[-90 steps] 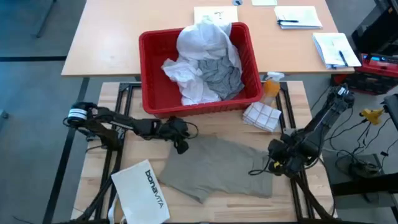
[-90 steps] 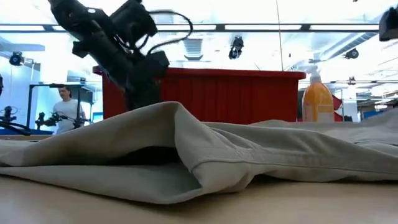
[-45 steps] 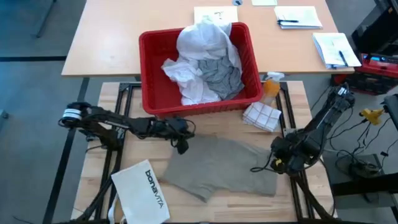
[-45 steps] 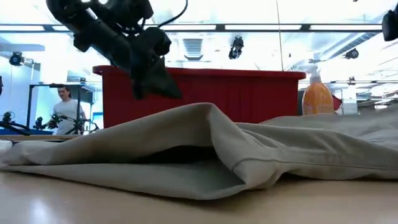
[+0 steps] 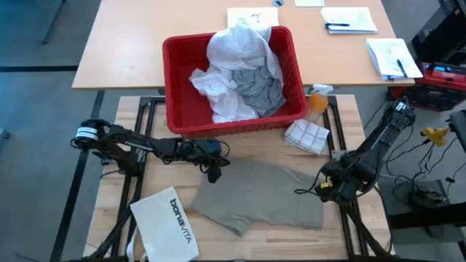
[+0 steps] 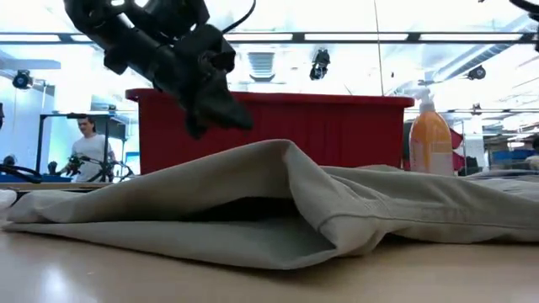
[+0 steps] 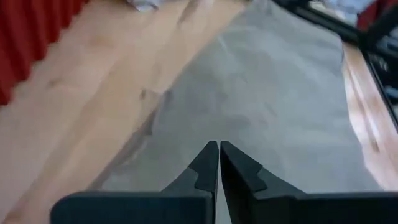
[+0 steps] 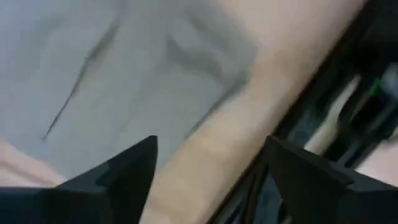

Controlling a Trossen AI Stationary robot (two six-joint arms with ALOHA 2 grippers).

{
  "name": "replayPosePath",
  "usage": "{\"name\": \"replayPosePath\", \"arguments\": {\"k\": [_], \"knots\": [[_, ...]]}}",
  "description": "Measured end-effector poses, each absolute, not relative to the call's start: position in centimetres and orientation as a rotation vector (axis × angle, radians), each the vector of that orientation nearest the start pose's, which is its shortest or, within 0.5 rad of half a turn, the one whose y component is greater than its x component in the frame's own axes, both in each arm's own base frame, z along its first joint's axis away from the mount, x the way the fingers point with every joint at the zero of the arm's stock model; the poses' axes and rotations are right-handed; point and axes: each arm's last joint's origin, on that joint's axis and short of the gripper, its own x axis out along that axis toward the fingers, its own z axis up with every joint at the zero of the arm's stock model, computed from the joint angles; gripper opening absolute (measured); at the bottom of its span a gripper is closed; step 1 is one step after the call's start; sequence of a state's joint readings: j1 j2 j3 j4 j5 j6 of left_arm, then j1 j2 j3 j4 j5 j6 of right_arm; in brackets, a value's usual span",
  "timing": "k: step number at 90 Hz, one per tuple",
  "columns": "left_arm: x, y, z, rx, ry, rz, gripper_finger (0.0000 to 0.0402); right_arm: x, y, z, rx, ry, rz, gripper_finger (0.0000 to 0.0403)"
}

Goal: Fold laundry
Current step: Fold the brown shorts

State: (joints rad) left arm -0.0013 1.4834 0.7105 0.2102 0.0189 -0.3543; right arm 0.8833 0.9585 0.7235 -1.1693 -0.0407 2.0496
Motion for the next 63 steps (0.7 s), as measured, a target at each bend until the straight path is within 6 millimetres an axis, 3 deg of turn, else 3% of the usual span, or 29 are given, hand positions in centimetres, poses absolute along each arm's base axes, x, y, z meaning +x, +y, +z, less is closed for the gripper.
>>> {"name": "replayPosePath", "arguments": {"k": [18, 35, 63], "knots": [[29.7, -0.1, 17.0, -0.334, 0.654, 0.080, 0.0000, 9.5, 11.2, 21.5, 1.212, 1.216, -0.839, 0.0311], [29.4, -0.1, 15.3, -0.348, 0.774, 0.097, 0.0000, 10.4, 11.6, 19.4, 1.214, 1.217, -0.907, 0.0313], [29.4, -0.2, 15.4, -0.344, 0.779, 0.075, 0.0000, 10.9, 12.3, 14.7, 1.139, 1.252, -1.019, 0.0336]]}}
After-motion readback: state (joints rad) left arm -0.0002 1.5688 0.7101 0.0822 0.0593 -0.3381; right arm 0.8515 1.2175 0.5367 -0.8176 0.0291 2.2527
